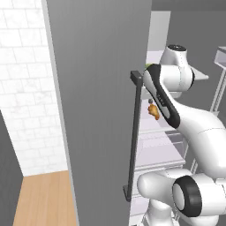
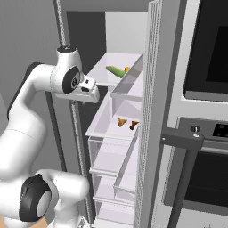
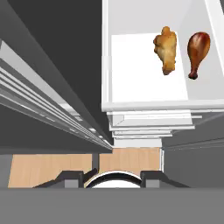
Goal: Place one corn and one chicken drumstick in each tupperware on the nearby counter, to pack two identical lunches.
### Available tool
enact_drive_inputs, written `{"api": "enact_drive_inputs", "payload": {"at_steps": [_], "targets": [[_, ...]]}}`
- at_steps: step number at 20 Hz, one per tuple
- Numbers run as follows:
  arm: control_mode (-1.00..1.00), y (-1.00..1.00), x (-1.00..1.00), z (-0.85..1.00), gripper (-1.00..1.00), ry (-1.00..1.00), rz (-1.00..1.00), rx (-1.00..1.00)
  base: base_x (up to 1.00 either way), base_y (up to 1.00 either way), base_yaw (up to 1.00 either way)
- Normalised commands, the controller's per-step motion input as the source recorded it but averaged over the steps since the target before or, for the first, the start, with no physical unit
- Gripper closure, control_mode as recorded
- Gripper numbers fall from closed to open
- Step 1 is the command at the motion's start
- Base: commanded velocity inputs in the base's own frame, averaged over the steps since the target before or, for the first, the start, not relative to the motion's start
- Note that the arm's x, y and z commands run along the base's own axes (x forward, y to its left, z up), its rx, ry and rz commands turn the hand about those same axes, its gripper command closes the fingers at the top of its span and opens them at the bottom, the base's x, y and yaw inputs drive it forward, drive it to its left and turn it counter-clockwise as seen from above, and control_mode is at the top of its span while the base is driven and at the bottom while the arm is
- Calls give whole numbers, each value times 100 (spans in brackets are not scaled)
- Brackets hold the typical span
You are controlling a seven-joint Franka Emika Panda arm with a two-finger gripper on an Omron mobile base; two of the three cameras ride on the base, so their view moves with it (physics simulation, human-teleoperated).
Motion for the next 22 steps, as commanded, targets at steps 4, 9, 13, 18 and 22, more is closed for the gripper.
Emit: {"api": "enact_drive_inputs", "payload": {"at_steps": [4, 9, 13, 18, 22], "targets": [[-100, -24, 0, 0, -100, -16, 0, -2, 0, 0, 0], [-100, -66, 0, 24, -100, -40, 0, -5, 0, 0, 0], [-100, -35, 18, 74, -100, -34, 1, -7, 0, 0, 0], [-100, -8, 36, 99, -100, -8, 0, -3, 0, 0, 0], [-100, -51, 58, 48, -100, 0, 0, 0, 0, 0, 0]]}}
